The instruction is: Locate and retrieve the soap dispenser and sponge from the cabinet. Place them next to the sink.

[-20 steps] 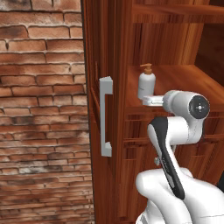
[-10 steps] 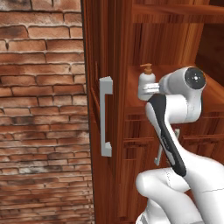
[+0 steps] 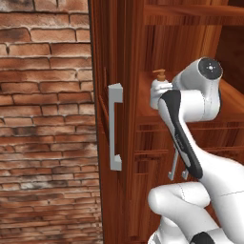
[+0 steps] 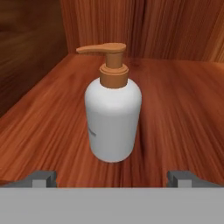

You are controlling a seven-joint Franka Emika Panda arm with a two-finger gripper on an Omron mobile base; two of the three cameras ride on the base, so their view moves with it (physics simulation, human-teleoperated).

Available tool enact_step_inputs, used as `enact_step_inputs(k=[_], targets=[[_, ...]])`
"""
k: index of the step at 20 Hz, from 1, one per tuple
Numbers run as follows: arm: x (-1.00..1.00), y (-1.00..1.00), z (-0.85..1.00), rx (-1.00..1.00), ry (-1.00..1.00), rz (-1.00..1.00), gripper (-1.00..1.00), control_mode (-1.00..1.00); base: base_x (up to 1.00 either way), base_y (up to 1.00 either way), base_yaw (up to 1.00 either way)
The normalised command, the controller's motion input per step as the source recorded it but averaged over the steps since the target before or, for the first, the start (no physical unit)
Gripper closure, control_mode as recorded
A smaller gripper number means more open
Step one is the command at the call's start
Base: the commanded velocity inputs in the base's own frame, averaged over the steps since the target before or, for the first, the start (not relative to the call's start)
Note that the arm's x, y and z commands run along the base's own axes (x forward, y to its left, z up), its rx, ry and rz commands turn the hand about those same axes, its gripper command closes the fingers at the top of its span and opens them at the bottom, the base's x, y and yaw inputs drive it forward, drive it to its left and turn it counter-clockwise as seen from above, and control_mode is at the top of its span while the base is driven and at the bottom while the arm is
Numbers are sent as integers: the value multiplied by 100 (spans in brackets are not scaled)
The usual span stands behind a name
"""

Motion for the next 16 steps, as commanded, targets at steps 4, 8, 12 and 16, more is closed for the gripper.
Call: enact_step_inputs(k=[4, 8, 12, 16], targets=[[15, 0, -9, -2, 0, 0, -100, -100, 0, 0, 0], [28, 0, -8, -2, 0, 0, -100, -100, 0, 0, 0], [28, 0, -10, -2, 0, 0, -100, -100, 0, 0, 0], [27, 0, -11, -2, -1, 0, -100, -100, 0, 0, 0]])
